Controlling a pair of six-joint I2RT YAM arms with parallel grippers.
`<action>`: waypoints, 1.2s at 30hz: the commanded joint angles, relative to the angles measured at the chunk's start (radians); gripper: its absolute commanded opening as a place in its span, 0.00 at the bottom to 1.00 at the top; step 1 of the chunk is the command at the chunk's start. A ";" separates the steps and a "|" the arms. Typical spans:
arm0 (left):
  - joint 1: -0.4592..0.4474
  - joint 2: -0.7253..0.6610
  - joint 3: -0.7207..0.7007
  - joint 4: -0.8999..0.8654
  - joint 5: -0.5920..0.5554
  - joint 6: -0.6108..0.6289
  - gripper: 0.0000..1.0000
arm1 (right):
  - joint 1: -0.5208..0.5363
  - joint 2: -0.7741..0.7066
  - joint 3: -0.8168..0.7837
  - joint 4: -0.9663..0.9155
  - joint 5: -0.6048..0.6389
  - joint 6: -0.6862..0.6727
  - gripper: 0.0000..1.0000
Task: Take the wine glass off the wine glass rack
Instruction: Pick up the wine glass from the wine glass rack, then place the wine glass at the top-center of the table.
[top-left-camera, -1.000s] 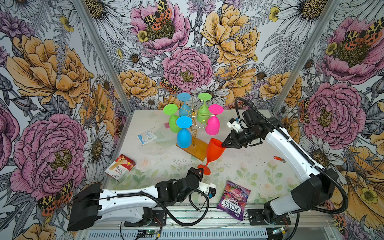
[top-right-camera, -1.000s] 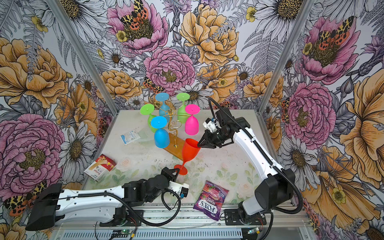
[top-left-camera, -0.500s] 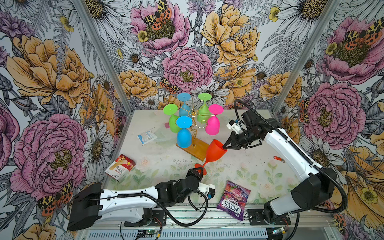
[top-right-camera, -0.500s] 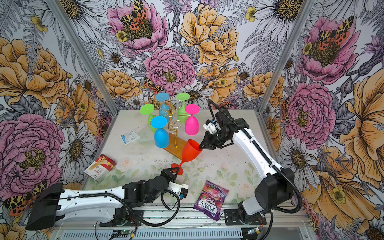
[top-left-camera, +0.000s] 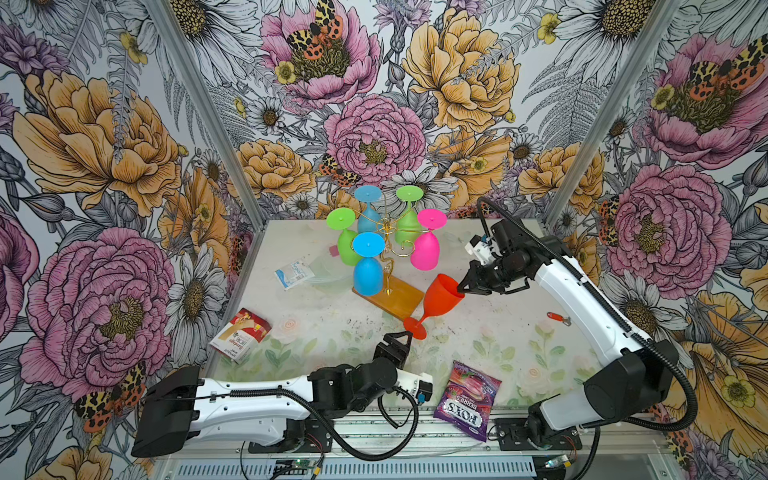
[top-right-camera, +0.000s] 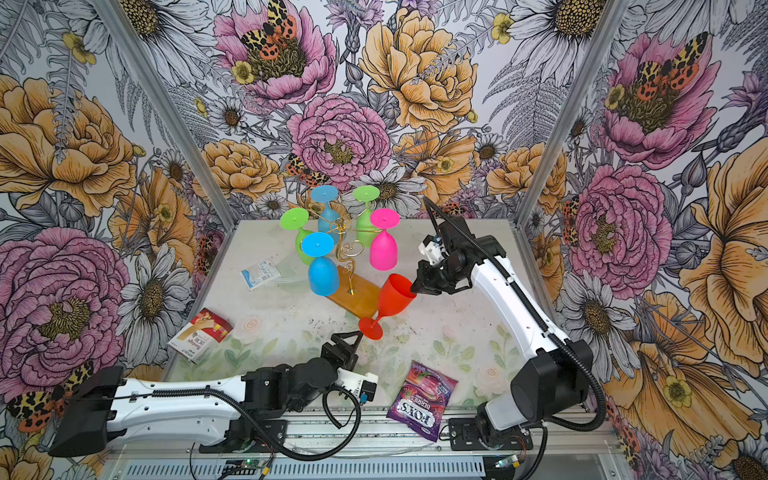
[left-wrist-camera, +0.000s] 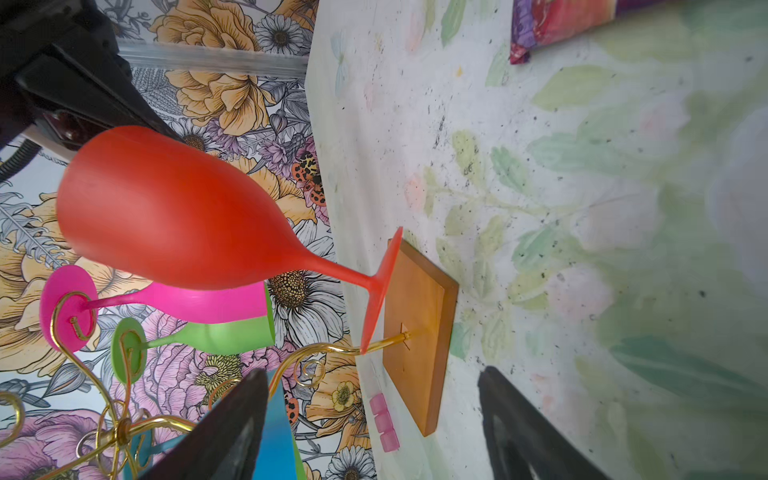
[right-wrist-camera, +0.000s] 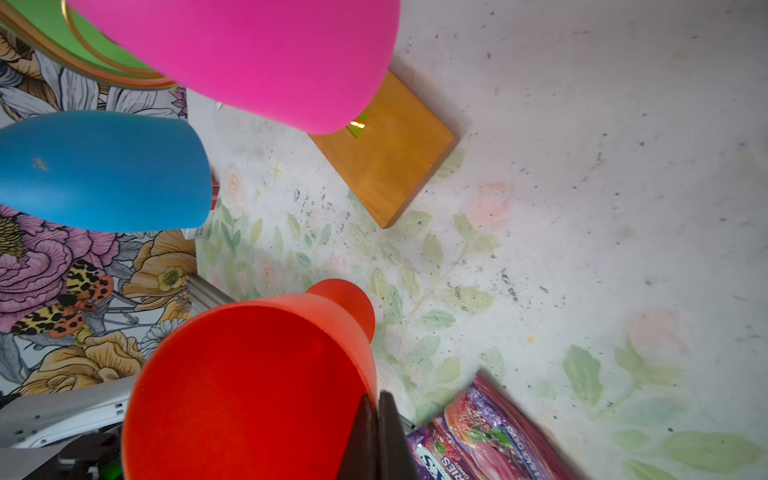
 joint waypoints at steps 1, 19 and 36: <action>-0.009 -0.056 0.044 -0.060 0.043 -0.202 0.87 | -0.007 -0.040 0.026 0.019 0.165 -0.041 0.00; 0.162 -0.204 0.169 -0.363 0.204 -0.933 0.93 | -0.068 0.196 0.287 0.072 0.630 -0.151 0.00; 0.344 -0.329 0.190 -0.543 0.373 -1.214 0.94 | -0.120 0.656 0.887 0.070 0.558 -0.171 0.00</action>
